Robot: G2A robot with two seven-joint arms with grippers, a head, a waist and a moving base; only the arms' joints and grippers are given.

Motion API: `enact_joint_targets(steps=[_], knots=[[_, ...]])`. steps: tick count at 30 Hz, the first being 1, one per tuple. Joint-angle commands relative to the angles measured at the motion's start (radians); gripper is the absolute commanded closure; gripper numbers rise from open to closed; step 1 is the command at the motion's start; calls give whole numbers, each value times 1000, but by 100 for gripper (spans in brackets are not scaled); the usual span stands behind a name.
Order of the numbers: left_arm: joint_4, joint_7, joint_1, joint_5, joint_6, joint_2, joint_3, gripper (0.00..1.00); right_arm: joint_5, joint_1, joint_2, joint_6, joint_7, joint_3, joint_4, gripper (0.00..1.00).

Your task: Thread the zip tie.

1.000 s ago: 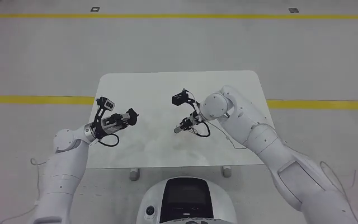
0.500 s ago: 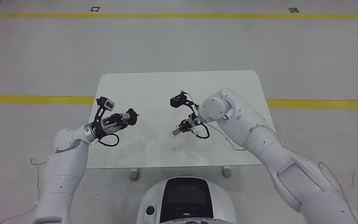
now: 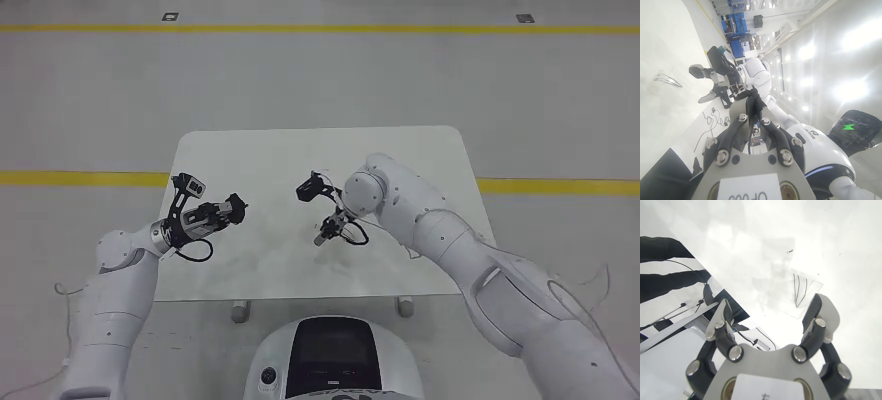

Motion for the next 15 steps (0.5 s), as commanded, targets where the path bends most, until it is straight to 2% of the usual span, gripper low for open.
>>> enact_joint_targets(steps=[1,5,10,15], knots=[[0,0,0,0,0,0,0,100,0,-1,1,1,1,1,-2,0],[0,0,0,0,0,0,0,100,-3,-3,1,3,-5,0,-3,0],[0,0,0,0,0,0,0,100,-81,-9,-2,18,-7,-22,-5,0],[0,0,0,0,0,0,0,100,-118,-7,-14,-13,-23,-44,23,0]])
